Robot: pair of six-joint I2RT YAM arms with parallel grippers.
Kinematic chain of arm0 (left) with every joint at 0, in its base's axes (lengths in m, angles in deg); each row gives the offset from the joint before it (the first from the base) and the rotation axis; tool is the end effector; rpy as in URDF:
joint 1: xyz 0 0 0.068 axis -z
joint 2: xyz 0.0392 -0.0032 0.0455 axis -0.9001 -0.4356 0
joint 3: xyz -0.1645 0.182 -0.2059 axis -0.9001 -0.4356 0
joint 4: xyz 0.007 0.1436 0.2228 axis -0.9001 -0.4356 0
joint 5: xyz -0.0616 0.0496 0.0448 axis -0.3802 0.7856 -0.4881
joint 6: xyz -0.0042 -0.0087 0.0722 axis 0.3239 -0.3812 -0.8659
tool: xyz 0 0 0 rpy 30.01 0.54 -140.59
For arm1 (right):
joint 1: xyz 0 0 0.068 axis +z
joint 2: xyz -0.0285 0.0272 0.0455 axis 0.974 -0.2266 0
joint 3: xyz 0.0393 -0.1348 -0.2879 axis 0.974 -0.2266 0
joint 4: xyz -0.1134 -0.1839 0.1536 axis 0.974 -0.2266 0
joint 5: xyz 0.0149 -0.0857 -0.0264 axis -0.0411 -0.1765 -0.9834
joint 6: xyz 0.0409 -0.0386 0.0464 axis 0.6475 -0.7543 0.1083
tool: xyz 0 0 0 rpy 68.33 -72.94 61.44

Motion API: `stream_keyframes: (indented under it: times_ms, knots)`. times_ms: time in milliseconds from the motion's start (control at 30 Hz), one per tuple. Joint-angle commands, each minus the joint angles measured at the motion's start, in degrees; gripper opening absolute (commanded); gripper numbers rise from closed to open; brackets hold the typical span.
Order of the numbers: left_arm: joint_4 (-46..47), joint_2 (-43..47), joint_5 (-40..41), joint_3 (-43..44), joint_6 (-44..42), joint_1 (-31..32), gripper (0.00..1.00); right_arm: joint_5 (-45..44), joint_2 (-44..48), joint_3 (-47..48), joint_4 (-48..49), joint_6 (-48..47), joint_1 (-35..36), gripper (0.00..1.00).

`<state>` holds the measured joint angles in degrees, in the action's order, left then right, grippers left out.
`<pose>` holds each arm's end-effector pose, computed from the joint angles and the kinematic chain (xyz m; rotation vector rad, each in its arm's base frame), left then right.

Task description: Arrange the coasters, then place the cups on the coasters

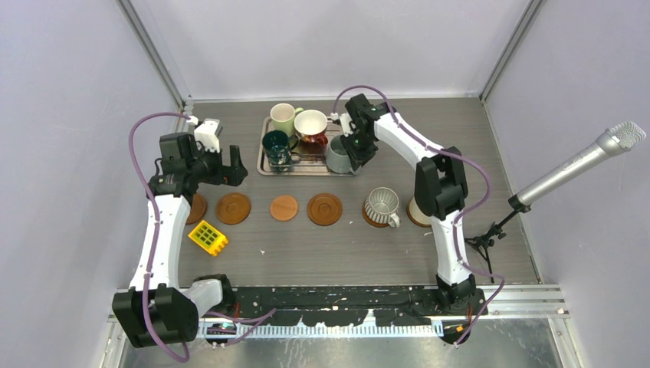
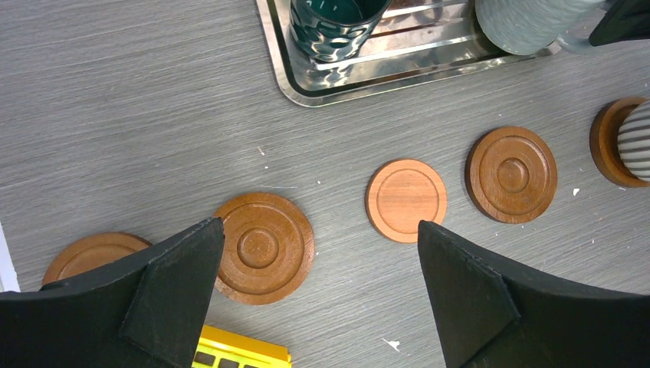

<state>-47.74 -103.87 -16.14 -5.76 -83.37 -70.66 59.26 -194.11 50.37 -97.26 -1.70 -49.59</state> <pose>0.2319 0.0023 0.3555 0.1897 2.1863 -0.3434 0.4481 0.2385 0.2329 -0.9099 2.6799 0.2187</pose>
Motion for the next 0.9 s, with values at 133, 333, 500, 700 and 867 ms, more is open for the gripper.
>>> stream_keyframes:
  times_ms: [133,333,500,700,867]
  knots:
    - [2.1,1.39,-0.11,0.34,0.0,0.07,1.0,4.48,10.04,-0.68,4.46,2.43,0.68,0.0]
    - [2.14,1.44,0.02,0.33,0.01,0.07,1.0,4.84,14.25,-4.73,7.41,2.55,2.13,0.0]
    - [2.09,1.47,0.51,0.37,-0.08,0.13,1.0,6.04,18.7,-10.41,11.46,3.43,3.65,0.0]
    - [1.86,1.11,0.76,0.69,0.0,0.08,1.0,5.17,25.79,-19.82,17.65,5.36,7.05,0.0]
    - [1.28,0.34,1.58,1.03,-0.07,0.08,1.0,5.57,31.64,-26.23,22.73,8.11,9.18,0.0]
